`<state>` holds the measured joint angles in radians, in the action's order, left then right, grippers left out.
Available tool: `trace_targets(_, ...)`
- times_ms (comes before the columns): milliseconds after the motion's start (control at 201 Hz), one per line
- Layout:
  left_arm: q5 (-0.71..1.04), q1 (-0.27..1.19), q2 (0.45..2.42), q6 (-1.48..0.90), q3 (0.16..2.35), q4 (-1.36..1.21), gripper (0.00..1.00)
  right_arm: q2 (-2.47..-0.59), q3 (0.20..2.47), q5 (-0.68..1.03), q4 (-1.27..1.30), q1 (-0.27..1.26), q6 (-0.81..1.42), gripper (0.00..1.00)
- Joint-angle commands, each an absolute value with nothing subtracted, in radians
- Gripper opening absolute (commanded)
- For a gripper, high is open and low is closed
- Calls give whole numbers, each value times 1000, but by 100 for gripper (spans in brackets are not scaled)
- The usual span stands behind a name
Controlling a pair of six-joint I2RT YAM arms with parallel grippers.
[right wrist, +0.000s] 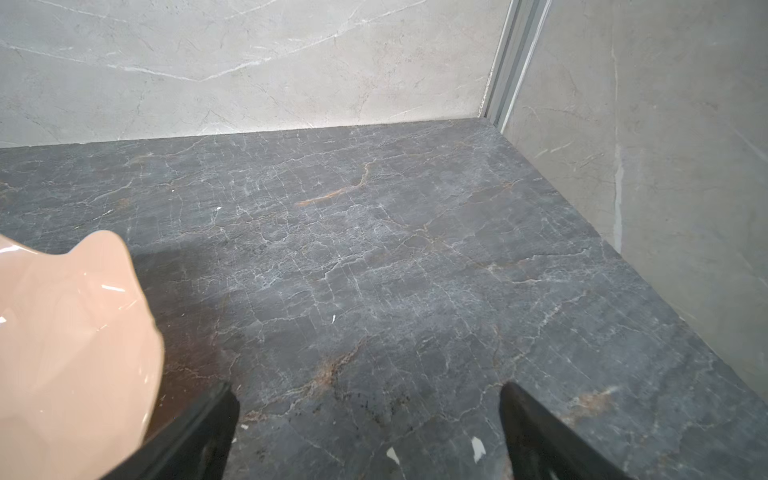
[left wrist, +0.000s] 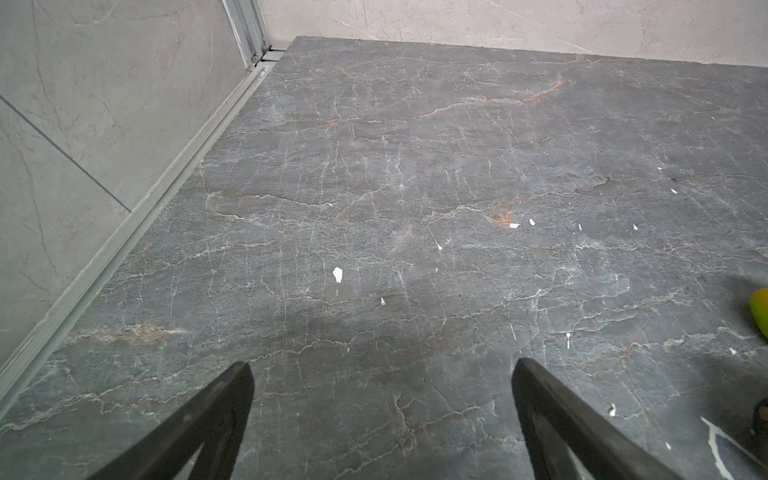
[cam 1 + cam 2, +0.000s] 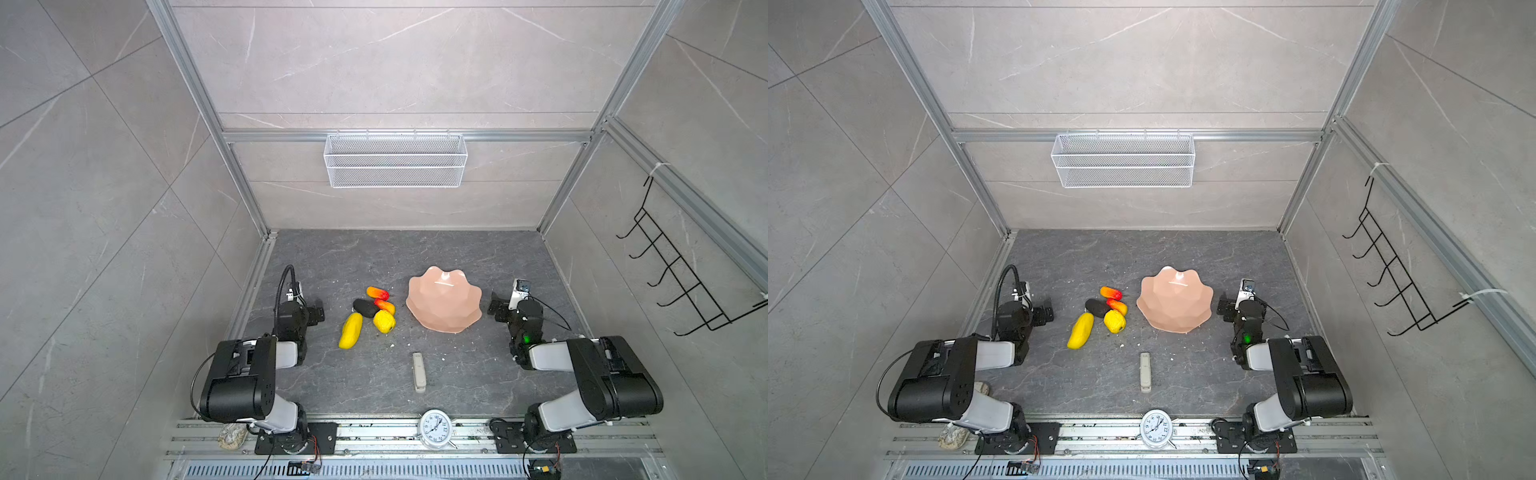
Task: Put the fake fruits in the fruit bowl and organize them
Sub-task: 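Move the right gripper from rest toward the fruit pile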
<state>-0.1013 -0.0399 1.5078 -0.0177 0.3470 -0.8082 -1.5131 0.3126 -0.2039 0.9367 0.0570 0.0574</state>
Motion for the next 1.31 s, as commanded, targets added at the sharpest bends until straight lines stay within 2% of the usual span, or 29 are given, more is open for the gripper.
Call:
trace_targets(0,-93,-44,1500,-15,365,-838,100,-1519,330,-196,954,61,69,100)
trace_targets(911,-78,-49,1500,-15,370,-830,100,-1515,335,-207,955,62,70,100)
trace_targets(1015,-153,-23,1432,-10,380,-779,100,-1315,386,-306,690,72,95,100)
trace_targets(1145,-254,40,1192,-68,447,-435,100,-1087,479,-288,407,135,73,100)
trace_targets(1219,-268,92,1052,-92,486,-274,100,-1043,565,-240,262,217,65,100)
trace_targets(1309,-271,150,931,-117,581,-27,100,-1097,700,-131,94,336,59,100)
